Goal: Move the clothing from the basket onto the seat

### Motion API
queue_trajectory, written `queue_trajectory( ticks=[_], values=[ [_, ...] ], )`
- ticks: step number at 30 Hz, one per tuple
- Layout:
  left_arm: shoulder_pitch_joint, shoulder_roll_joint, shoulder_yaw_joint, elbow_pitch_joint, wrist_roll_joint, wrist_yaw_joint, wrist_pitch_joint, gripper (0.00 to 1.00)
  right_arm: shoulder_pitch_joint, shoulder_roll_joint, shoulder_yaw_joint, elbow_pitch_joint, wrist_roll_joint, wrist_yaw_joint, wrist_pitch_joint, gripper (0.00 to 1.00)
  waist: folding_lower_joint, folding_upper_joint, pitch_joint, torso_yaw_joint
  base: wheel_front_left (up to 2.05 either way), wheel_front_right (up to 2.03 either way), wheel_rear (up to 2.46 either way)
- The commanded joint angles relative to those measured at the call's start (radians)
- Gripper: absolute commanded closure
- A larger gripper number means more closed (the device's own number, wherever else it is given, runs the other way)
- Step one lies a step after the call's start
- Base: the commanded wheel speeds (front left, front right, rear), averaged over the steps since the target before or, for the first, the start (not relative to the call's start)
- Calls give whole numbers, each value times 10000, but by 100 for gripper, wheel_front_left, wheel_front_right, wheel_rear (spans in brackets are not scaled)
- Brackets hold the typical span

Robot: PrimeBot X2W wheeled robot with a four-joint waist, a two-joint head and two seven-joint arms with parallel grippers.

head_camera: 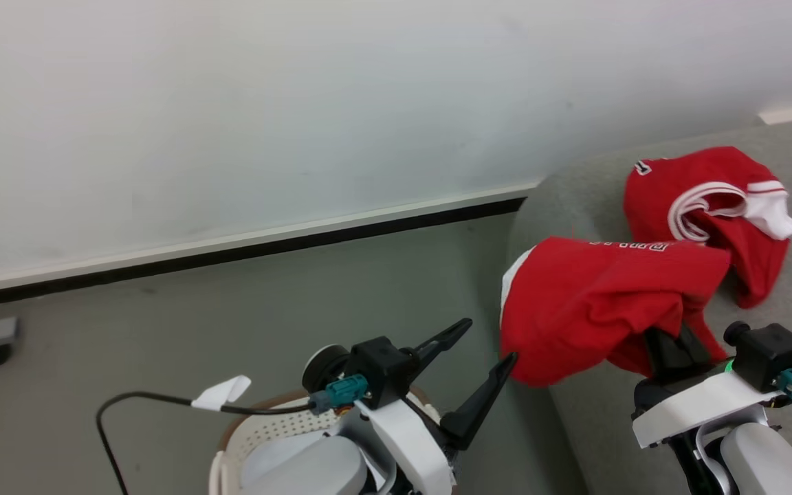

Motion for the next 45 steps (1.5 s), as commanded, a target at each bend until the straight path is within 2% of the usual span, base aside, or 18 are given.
queue_trajectory(
  ticks=[1, 9, 21, 30, 36, 45],
  values=[
    [-28, 89, 60, -68, 153, 42, -54, 0, 125, -72, -122, -205, -12, -23, -1, 100, 0, -1, 155, -569, 0, 0, 0],
    [-44, 179, 354, -216, 682, 153, -134, 0, 327, -208, -673, -670, -256, -23, -1, 100, 0, -1, 367, -1592, 0, 0, 0],
    [68, 112, 711, -224, 1041, 6, -135, 0, 606, -148, -1130, -942, -462, -23, -2, 100, 0, -1, 586, -2292, 0, 0, 0],
    [74, 52, 866, -153, 1305, -196, -137, 0, 535, -176, -1310, -1017, -563, -23, -1, 100, 0, -1, 825, -2173, 0, 0, 0],
    [-103, 216, 824, -127, 1419, -286, -135, 0, -176, -782, -1457, -955, -662, -23, -2, 100, 0, -1, 1320, -1899, 0, 0, 0],
    [-506, 558, 759, -370, 1631, -308, 139, 0, -1952, -1921, -2478, -338, -256, -23, 7, 100, 0, -1, 2480, -1438, 0, 0, 0]
  ],
)
